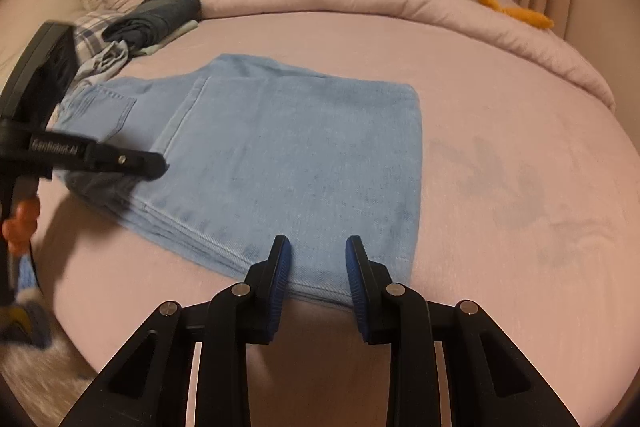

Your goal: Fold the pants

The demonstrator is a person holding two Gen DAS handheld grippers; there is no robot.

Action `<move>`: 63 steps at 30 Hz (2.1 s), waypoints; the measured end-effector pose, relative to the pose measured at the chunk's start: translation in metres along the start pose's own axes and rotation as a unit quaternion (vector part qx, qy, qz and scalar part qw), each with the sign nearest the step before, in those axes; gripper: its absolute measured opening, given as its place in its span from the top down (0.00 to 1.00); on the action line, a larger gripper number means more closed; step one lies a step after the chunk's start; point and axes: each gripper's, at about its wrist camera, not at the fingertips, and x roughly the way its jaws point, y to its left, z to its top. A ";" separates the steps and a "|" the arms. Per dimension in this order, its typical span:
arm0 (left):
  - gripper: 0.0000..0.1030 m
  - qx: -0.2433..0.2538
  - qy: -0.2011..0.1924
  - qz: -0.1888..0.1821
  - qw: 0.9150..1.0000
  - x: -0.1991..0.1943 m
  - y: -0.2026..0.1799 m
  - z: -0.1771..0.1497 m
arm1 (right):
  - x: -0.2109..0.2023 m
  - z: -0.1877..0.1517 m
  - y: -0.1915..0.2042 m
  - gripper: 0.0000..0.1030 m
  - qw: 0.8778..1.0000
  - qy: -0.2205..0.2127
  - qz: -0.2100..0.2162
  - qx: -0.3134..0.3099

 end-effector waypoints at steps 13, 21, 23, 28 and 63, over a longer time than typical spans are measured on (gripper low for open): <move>0.54 -0.170 -0.110 0.012 0.979 -0.113 0.100 -0.064 | 0.002 0.022 0.026 0.71 0.997 -0.018 0.071 0.010; 0.53 -0.291 -0.143 -0.004 0.946 -0.121 0.149 -0.074 | 0.005 0.036 0.059 0.71 0.994 -0.022 0.103 -0.021; 0.53 -0.303 -0.155 -0.002 0.940 -0.122 0.154 -0.071 | 0.005 0.037 0.064 0.71 0.994 -0.022 0.106 -0.027; 0.43 -0.297 -0.166 0.009 0.940 -0.120 0.151 -0.062 | 0.006 0.037 0.073 0.71 0.994 -0.015 0.106 -0.038; 0.71 -0.064 -0.182 0.193 0.962 -0.124 0.099 -0.012 | 0.091 0.118 0.156 0.71 0.989 0.049 0.135 -0.041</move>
